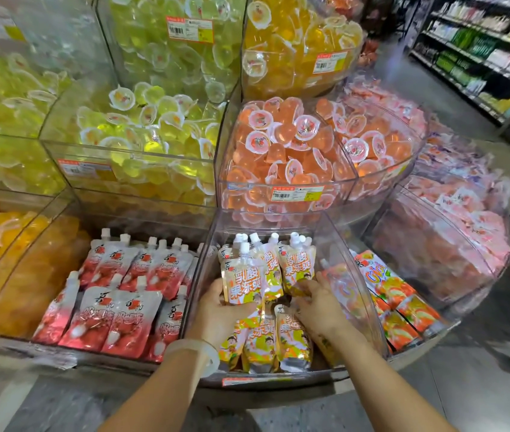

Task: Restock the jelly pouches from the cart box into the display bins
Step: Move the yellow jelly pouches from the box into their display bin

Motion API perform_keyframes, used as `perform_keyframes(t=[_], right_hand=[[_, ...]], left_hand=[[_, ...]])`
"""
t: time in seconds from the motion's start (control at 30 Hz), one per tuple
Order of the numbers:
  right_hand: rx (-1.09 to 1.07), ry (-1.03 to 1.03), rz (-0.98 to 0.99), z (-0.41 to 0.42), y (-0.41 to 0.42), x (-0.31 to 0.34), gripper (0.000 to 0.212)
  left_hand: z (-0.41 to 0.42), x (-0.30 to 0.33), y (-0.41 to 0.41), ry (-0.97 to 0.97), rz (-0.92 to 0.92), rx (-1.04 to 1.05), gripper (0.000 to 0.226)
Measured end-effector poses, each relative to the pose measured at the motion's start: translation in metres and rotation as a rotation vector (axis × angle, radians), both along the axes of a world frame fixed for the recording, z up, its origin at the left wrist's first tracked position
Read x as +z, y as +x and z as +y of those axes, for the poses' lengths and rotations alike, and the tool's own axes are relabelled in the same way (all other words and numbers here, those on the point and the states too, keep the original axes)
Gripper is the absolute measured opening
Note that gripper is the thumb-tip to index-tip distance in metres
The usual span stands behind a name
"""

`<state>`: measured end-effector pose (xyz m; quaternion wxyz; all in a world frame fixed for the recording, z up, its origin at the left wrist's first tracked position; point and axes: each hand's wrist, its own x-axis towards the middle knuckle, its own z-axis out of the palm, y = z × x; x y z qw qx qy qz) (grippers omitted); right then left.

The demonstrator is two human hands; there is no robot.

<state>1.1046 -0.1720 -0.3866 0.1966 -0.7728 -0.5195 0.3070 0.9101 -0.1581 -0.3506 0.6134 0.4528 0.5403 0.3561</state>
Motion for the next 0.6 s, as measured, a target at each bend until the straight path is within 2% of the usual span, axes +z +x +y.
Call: perform_keyframes(t=[0.07, 0.23, 0.33, 0.43, 0.53, 0.6], right_hand=[[-0.010, -0.031, -0.022, 0.001, 0.001, 0.000, 0.037], [0.133, 0.120, -0.176, 0.002, -0.011, 0.011, 0.063], [0.230, 0.037, -0.231, 0.010, -0.017, 0.020, 0.071], [0.231, -0.010, -0.171, 0.015, -0.017, 0.023, 0.074], [0.139, 0.042, -0.042, 0.011, -0.010, 0.025, 0.063], [0.039, 0.135, 0.056, 0.009, -0.002, 0.026, 0.037]], left_hand=[[0.001, 0.000, 0.000, 0.012, 0.022, -0.010, 0.042], [0.002, 0.000, 0.000, 0.019, 0.054, -0.009, 0.039], [0.002, -0.002, 0.000, 0.049, 0.081, -0.015, 0.039], [0.003, -0.002, -0.001, 0.061, 0.096, -0.012, 0.039], [0.003, -0.004, -0.003, 0.033, 0.128, -0.043, 0.042], [0.004, -0.007, -0.004, -0.005, 0.139, -0.074, 0.043]])
